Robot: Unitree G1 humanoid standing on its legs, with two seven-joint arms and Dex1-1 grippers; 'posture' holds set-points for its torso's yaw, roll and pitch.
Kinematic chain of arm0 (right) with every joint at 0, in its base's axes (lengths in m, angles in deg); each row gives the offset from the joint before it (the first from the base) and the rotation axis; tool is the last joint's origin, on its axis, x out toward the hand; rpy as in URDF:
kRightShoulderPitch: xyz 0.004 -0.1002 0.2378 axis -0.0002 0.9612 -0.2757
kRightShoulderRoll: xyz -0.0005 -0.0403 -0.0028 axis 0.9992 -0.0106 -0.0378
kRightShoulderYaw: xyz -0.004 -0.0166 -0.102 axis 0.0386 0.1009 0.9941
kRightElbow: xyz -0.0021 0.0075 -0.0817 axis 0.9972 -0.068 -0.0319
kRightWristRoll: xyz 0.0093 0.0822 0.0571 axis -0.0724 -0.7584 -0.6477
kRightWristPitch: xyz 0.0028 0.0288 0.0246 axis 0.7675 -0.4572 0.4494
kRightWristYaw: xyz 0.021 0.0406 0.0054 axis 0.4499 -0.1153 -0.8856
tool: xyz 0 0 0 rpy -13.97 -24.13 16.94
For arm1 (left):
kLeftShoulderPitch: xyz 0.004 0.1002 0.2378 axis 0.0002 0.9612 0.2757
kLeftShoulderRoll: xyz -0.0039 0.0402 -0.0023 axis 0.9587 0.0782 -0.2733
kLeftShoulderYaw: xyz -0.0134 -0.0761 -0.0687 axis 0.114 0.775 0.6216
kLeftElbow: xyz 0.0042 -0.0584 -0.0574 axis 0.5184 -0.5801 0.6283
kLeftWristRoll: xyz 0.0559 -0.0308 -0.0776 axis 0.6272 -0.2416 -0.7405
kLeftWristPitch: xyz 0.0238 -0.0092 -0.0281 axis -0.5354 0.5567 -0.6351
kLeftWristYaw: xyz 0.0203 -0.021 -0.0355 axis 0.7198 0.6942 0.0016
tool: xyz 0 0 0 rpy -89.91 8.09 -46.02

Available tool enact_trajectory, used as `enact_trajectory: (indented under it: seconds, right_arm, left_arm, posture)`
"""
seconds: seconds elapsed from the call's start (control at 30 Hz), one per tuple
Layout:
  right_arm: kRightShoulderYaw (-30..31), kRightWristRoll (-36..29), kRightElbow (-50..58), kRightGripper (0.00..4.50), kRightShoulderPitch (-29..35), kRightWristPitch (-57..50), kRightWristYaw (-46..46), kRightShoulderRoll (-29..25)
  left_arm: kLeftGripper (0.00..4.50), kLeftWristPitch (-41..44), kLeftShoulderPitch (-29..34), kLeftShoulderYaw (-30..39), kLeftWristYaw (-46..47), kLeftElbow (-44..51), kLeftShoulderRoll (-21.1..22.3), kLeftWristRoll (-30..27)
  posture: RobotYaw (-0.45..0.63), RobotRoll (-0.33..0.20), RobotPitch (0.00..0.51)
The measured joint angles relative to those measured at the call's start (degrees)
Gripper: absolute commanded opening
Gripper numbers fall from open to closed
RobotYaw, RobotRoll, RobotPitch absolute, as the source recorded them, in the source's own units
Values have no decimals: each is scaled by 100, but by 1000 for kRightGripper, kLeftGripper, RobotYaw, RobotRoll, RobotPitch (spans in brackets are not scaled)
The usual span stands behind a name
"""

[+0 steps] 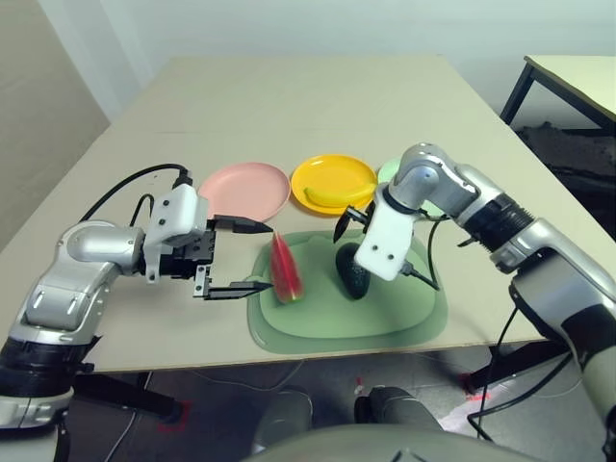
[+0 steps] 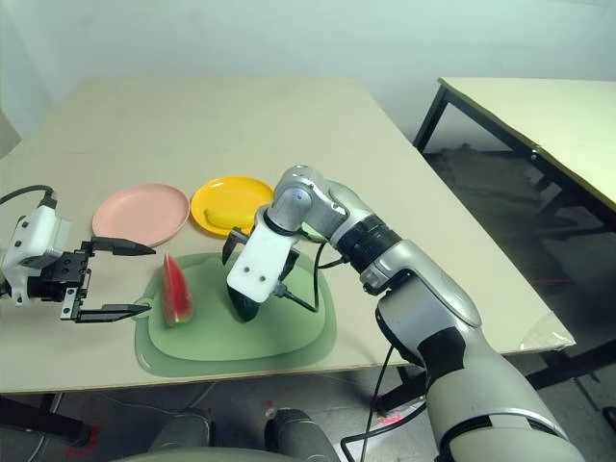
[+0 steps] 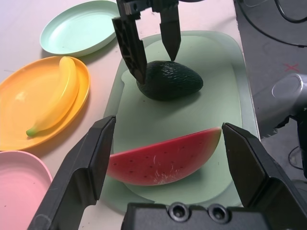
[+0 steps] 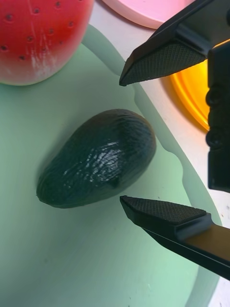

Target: Place the fruits into color-matched plates.

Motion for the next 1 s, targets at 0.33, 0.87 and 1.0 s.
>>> enact_trajectory:
  seconds: [0.33,0.87,1.0]
  right_arm:
    - [78,411,-605,4469,10,351,223,158]
    - [80,422,-535,4469,200,308,112,173]
    - [79,410,-499,4469,218,275,74,173]
  left_arm:
    - [4500,0,-1,0,40,43,0,0]
    - [4500,5,-41,-1,51,43,0,5]
    - [4500,5,-63,-2,51,42,0,7]
  posture:
    - [182,0,0]
    - [178,0,0]
    - [177,0,0]
